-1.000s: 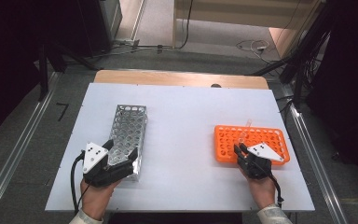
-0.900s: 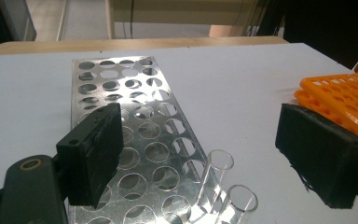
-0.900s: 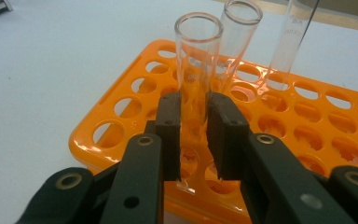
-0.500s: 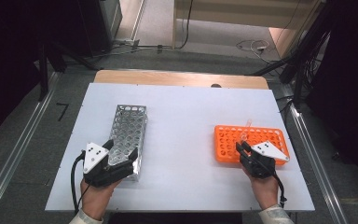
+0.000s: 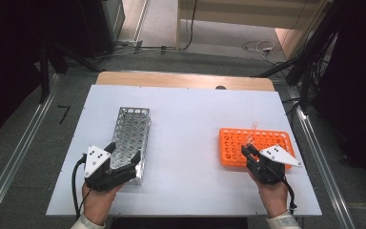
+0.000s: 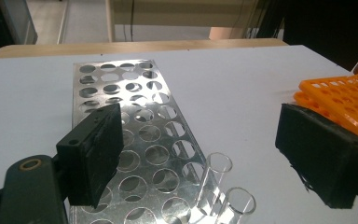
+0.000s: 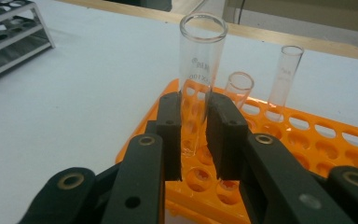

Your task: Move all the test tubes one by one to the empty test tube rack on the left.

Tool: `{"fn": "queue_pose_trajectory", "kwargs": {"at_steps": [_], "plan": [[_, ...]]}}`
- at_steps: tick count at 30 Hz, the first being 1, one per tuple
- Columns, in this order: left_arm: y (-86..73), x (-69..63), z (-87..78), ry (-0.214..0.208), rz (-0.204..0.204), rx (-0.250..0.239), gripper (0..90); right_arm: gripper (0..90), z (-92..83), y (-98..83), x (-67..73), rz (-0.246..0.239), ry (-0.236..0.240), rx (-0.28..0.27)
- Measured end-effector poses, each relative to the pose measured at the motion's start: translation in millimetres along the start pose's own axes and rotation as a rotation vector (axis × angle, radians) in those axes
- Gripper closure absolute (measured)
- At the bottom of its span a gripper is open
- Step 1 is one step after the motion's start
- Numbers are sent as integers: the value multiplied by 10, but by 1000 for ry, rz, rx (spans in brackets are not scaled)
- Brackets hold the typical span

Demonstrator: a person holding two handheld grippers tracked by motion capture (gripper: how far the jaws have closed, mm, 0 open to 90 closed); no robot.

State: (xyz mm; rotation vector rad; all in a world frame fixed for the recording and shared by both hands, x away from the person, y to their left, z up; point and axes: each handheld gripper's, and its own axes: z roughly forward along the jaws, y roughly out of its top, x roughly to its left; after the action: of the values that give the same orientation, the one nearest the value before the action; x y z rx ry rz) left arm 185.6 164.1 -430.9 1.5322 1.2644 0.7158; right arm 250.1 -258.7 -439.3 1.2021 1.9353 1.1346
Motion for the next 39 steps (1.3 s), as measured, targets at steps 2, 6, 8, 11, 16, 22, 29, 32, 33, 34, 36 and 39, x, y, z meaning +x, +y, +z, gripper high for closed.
{"fn": "queue_pose_trajectory", "kwargs": {"at_steps": [2,6,8,11,16,22,29,32,33,34,36,39], "plan": [[5,-6,-2,-5,2,-2,148,735,-28,10,20,-1,14,-5],[14,-33,-9,-9,2,-4,148,735,-61,26,75,8,55,-4],[22,-45,-12,-16,1,-6,148,735,-64,32,99,20,86,0],[30,-72,-18,-26,8,-7,148,735,-64,38,151,18,108,4],[38,-110,-14,-44,10,-8,148,737,-50,44,261,-1,141,9],[46,-166,-9,-63,23,-6,148,737,-6,42,425,-31,186,24],[58,-245,-3,-85,40,-6,149,738,41,39,587,-65,226,27],[60,-290,9,-99,54,-2,151,738,68,39,650,-73,240,30],[60,-306,15,-102,52,-4,151,738,78,39,675,-76,246,33],[63,-317,19,-107,56,0,151,738,90,39,700,-83,253,33],[67,-343,32,-113,59,-1,151,738,109,39,755,-93,265,37],[68,-386,51,-124,65,2,151,738,136,33,829,-105,281,45]]}}
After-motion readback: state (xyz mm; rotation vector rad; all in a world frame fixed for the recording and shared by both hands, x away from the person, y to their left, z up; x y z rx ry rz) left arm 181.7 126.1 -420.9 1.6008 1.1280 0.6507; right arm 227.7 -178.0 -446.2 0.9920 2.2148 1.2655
